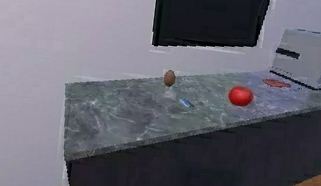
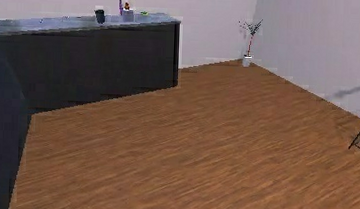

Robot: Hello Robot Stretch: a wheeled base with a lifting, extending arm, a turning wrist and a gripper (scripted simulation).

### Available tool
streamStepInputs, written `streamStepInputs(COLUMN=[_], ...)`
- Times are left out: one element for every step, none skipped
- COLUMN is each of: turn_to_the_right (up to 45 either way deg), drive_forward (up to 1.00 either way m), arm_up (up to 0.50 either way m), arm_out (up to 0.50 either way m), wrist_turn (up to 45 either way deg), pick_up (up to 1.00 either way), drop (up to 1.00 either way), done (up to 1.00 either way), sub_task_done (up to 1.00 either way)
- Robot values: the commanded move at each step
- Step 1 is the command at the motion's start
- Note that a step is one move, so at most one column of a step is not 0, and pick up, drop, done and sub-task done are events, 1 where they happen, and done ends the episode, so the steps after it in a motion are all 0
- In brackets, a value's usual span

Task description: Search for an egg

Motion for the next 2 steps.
streamStepInputs(turn_to_the_right=[0.0,0.0], drive_forward=[0.25,0.00], arm_up=[0.00,0.00], arm_out=[0.00,0.00], wrist_turn=[0.0,0.0], pick_up=[0.00,0.00], drop=[0.00,0.00], done=[0.00,1.00], sub_task_done=[0.00,0.00])
